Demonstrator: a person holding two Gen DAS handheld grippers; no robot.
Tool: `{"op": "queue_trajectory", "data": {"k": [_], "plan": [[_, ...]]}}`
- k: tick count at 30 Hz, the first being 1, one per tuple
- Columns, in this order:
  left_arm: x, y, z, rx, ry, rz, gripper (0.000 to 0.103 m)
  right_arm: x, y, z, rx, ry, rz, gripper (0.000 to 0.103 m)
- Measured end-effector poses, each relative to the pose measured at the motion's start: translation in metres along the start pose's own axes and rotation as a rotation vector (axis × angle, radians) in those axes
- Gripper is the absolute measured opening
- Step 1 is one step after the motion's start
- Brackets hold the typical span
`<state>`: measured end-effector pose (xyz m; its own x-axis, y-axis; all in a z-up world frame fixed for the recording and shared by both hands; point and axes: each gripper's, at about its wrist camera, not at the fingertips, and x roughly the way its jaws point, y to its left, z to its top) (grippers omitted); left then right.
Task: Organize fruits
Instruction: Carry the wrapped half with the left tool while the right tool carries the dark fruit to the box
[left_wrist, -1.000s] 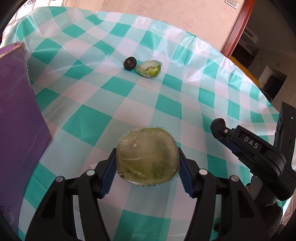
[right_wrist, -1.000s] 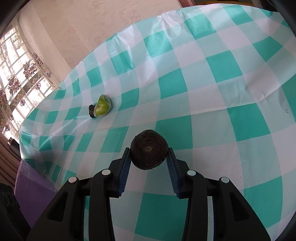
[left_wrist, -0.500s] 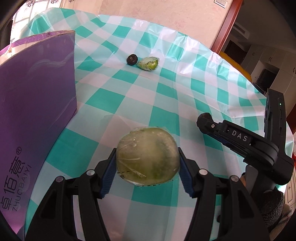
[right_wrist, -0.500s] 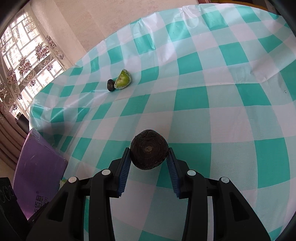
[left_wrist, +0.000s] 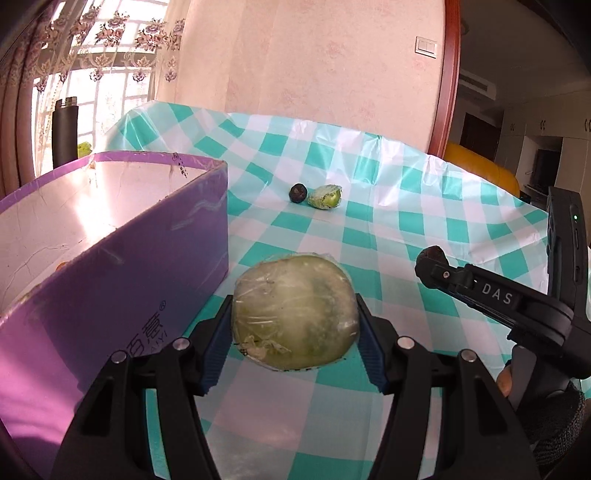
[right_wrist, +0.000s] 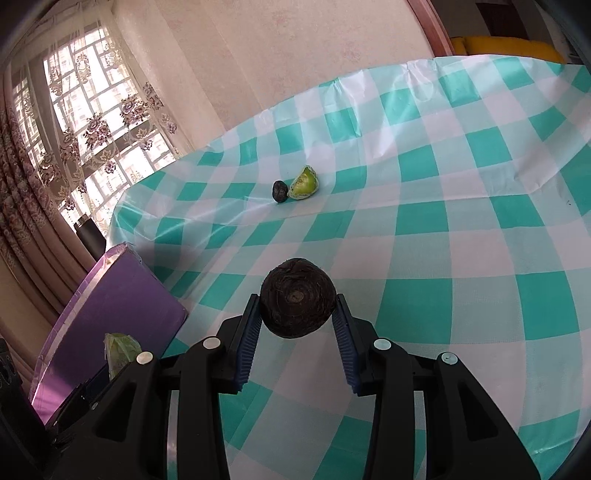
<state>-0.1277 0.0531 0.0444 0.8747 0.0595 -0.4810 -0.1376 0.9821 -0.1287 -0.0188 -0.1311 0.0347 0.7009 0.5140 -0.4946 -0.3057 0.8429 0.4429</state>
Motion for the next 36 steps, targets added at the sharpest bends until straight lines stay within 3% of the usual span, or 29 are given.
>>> {"op": "queue_trajectory", "data": {"k": [7, 15, 23, 36], "plan": [[-0.056, 0.017, 0.025, 0.005, -0.12, 0.136, 0.061, -0.013, 0.041, -0.002, -0.056, -0.046, 0.095, 0.039], [-0.102, 0.058, 0.046, -0.016, -0.152, 0.262, 0.061, -0.021, 0.122, -0.003, -0.226, -0.046, 0.214, 0.04], [-0.118, 0.125, 0.051, -0.1, -0.051, 0.355, 0.061, -0.019, 0.205, -0.01, -0.405, -0.008, 0.278, 0.04], [-0.088, 0.203, 0.042, -0.15, 0.225, 0.41, 0.061, 0.041, 0.303, -0.041, -0.769, 0.26, 0.081, 0.04]]}}
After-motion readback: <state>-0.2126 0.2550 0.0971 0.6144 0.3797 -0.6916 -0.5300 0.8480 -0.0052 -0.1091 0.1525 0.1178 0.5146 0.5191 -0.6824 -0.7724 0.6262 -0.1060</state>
